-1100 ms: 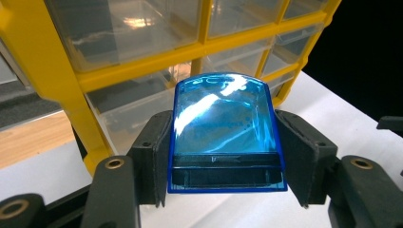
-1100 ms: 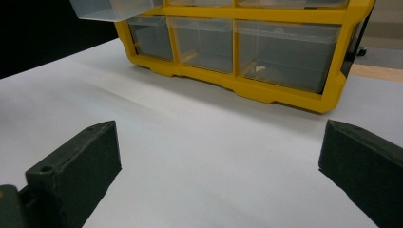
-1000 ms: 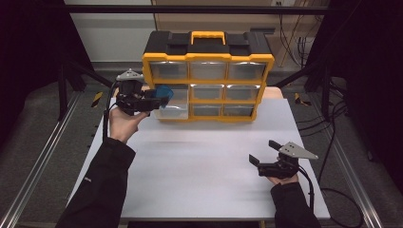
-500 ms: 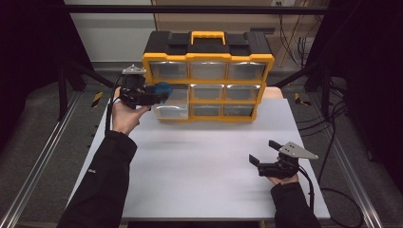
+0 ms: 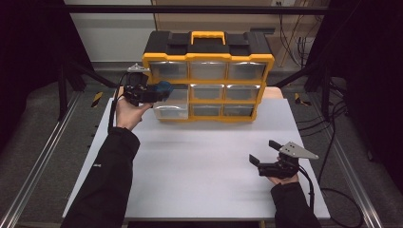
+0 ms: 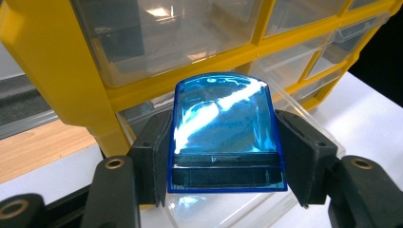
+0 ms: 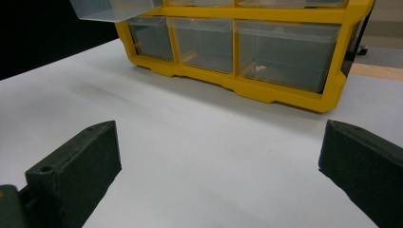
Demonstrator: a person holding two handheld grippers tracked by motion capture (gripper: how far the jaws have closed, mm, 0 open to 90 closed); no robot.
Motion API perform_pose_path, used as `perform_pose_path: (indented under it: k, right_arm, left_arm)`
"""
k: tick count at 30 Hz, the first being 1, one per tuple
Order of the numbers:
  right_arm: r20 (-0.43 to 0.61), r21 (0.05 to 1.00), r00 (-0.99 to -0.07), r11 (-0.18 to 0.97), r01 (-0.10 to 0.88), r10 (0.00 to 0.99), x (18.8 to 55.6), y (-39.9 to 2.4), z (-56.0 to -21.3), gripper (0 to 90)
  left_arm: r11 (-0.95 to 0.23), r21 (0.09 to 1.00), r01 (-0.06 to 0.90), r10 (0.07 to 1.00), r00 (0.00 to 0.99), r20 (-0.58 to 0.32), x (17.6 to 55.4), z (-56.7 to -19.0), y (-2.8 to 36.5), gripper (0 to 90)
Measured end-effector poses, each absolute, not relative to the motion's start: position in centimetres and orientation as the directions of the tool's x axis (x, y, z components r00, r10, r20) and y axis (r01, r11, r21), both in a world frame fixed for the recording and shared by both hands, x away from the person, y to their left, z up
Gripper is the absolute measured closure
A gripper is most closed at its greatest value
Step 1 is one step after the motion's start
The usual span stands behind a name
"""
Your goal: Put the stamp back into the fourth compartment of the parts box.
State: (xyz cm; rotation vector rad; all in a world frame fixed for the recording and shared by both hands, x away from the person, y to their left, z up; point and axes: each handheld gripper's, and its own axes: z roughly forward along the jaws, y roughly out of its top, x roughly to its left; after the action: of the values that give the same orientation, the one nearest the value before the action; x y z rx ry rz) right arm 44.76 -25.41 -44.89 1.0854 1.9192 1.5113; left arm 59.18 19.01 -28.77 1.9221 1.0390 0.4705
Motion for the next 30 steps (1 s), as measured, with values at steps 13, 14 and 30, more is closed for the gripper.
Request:
perform_pose_path:
  k: [13, 14, 30]
  right_arm:
    - [0.110, 0.951, -0.580, 0.083, 0.297, 0.807, 44.8, -25.4, -44.9, 0.4]
    - [0.111, 0.951, -0.580, 0.083, 0.297, 0.807, 44.8, -25.4, -44.9, 0.4]
    - [0.112, 0.951, -0.580, 0.082, 0.299, 0.807, 44.8, -25.4, -44.9, 0.4]
  left_arm:
    - [-0.302, 0.825, 0.478, 0.807, 0.589, -0.045, 59.3, -29.6, 18.3, 40.4]
    - [-0.304, 0.824, 0.478, 0.808, 0.588, -0.044, 59.3, -29.6, 18.2, 40.5]
    - [-0.309, 0.817, 0.487, 0.810, 0.585, -0.043, 59.4, -30.4, 18.1, 39.7]
